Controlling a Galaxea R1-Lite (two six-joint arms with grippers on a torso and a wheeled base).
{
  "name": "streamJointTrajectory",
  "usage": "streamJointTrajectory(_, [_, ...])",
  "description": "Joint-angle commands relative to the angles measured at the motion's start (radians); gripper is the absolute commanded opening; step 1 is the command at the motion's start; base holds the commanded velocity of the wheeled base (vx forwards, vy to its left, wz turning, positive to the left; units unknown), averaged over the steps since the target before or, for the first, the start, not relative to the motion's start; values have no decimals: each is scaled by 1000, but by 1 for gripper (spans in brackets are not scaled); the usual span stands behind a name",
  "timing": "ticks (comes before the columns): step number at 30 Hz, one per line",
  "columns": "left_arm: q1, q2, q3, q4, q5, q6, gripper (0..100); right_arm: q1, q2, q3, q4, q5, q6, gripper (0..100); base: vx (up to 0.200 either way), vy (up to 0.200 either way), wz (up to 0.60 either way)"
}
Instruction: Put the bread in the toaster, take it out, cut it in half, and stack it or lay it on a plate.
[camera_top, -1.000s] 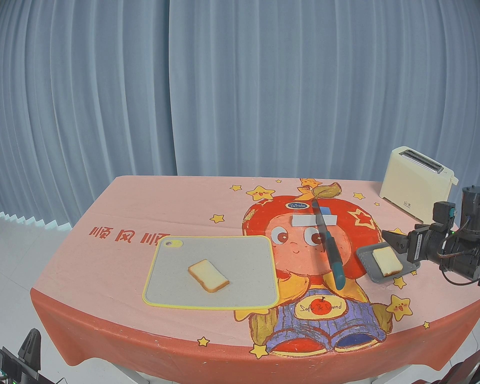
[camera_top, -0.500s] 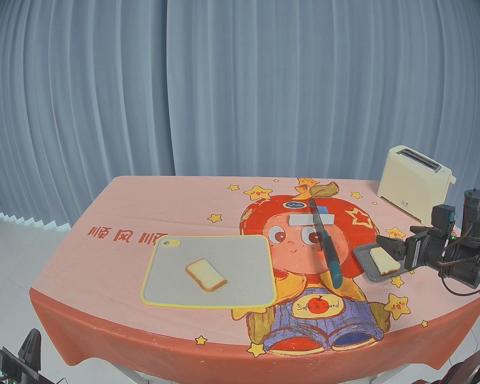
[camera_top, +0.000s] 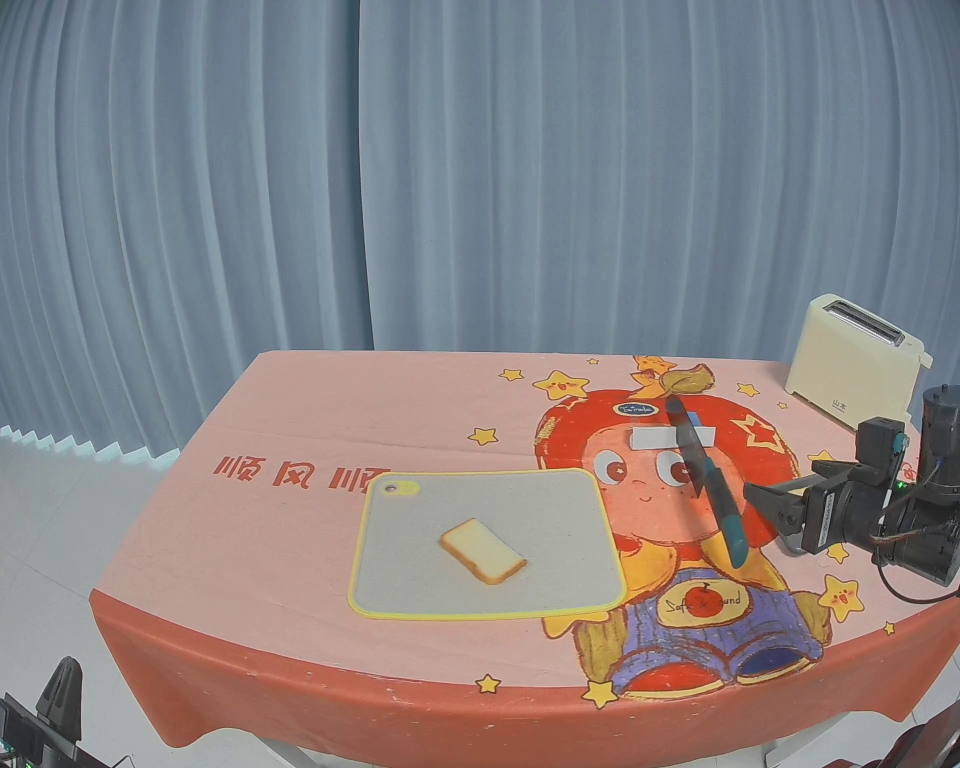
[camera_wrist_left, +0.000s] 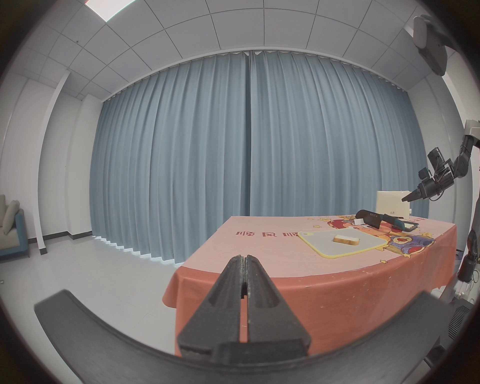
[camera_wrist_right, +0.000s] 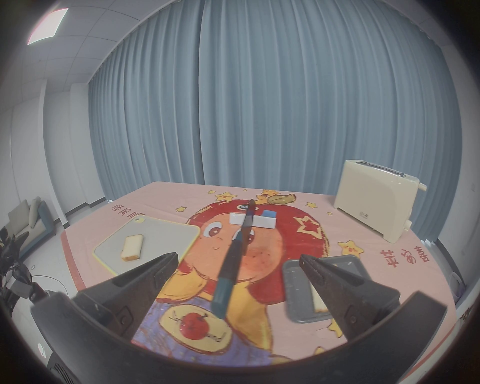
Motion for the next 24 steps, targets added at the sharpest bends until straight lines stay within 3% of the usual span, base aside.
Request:
streamJointTrajectory(1, [1,0,18,-1,1,0,0,7,3,2,1,0,0,100,0,200,0])
streamJointTrajectory(10, [1,0,18,0,1,1,0,31,6,15,-2,0,0,100,0,200,0])
streamJointTrajectory(24, [1,0,18,0,1,1,0,69,4,13,-2,1,2,100,0,0,0])
